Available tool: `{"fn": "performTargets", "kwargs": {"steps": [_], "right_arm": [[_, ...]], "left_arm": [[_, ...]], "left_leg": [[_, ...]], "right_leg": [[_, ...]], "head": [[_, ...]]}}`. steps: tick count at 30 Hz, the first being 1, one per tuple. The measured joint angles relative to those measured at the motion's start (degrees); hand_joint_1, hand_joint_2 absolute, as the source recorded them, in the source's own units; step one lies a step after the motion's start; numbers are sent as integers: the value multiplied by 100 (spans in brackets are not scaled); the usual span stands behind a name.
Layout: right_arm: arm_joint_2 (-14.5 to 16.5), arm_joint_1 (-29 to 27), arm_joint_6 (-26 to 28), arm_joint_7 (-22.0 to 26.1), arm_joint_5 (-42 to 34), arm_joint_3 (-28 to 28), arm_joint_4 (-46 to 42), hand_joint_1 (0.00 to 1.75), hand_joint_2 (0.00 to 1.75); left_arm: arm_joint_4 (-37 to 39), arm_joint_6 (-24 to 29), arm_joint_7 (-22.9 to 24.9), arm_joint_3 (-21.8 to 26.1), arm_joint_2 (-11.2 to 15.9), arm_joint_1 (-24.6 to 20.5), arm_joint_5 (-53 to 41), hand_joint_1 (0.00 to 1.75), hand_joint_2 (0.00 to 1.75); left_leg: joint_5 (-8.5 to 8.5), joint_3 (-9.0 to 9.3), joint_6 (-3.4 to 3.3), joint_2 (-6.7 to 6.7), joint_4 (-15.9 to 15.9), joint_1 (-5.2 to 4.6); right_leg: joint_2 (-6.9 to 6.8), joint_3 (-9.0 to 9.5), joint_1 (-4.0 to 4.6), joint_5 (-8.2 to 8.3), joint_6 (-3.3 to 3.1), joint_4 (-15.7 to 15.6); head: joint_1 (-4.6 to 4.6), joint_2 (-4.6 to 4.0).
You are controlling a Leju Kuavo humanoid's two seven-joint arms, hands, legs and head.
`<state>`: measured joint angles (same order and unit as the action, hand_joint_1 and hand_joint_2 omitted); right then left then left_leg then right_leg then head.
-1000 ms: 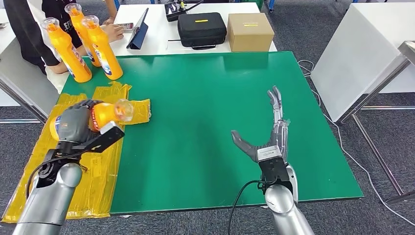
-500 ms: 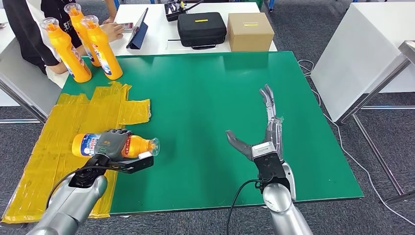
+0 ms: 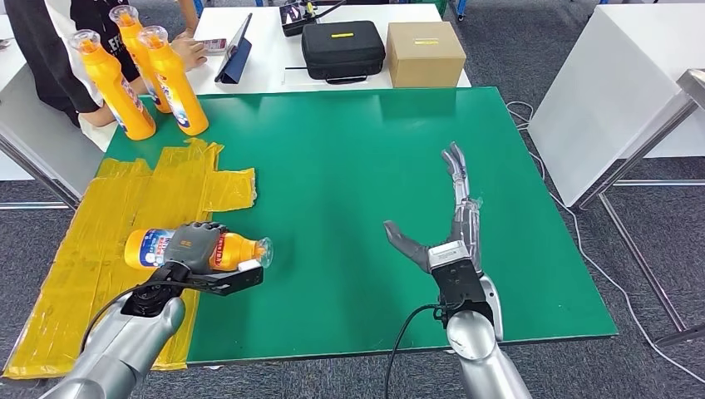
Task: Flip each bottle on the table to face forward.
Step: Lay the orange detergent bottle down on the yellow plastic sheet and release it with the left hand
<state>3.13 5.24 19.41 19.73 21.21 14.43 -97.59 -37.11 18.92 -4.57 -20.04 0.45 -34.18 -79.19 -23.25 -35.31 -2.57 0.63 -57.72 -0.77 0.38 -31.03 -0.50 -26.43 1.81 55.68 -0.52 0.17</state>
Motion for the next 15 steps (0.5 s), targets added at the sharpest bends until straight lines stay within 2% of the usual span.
{"fn": "performTargets", "kwargs": {"steps": [8, 13, 15], "right_arm": [[0, -21, -30, -19, -29, 2, -27, 0, 175], [3, -30, -80, -48, -30, 4, -46, 0, 175], [2, -26, -81, -56, -32, 7, -46, 0, 175]], "left_arm": [[367, -86, 253, -2, -79, -217, -195, 172, 175], [673, -51, 812, -1, -109, -389, -439, 173, 175], [788, -40, 894, 2, -110, -453, -475, 92, 175]], "left_leg": [[0, 9, 0, 3, 0, 0], [1, 21, 0, 1, 1, 0], [2, 24, 1, 1, 1, 1]], "right_leg": [[-1, 12, 0, 0, 0, 0], [-1, 23, 1, 1, -1, 0], [-1, 27, 1, 2, -2, 0]], "head": [[1, 1], [1, 1], [1, 1]]}}
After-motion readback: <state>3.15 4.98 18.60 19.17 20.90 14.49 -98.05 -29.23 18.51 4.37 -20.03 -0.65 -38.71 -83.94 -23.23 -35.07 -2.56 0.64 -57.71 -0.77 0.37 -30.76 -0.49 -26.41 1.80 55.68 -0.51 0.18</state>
